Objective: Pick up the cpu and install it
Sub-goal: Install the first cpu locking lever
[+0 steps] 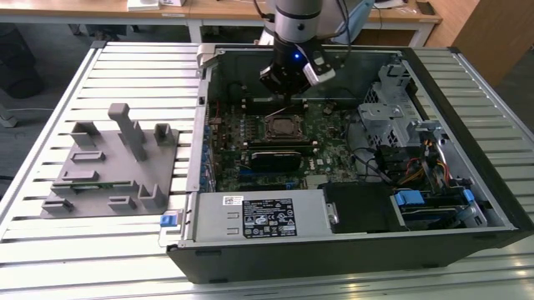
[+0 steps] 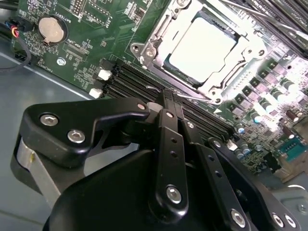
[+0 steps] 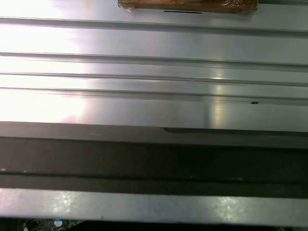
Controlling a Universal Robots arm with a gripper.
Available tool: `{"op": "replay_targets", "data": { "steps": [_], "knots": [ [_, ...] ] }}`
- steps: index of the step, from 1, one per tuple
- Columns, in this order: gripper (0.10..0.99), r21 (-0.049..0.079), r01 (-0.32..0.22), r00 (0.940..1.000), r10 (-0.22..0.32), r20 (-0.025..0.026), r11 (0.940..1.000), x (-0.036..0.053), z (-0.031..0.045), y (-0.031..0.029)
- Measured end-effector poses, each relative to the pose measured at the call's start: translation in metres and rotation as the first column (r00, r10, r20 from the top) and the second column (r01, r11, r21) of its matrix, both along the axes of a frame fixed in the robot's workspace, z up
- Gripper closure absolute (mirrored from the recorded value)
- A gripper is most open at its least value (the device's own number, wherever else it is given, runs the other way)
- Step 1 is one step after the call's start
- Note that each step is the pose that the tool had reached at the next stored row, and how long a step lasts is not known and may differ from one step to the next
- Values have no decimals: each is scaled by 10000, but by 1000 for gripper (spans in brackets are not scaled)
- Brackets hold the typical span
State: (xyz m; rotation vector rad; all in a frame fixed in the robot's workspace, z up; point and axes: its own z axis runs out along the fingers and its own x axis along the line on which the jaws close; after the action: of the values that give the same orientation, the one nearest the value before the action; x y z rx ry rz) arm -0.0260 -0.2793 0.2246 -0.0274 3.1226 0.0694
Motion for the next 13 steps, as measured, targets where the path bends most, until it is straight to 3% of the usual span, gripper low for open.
{"op": "replay_targets", "data": {
  "steps": [13],
  "knots": [
    [965,-9,0,10000,0,-39,10000,69,-119,2]
  ]
}}
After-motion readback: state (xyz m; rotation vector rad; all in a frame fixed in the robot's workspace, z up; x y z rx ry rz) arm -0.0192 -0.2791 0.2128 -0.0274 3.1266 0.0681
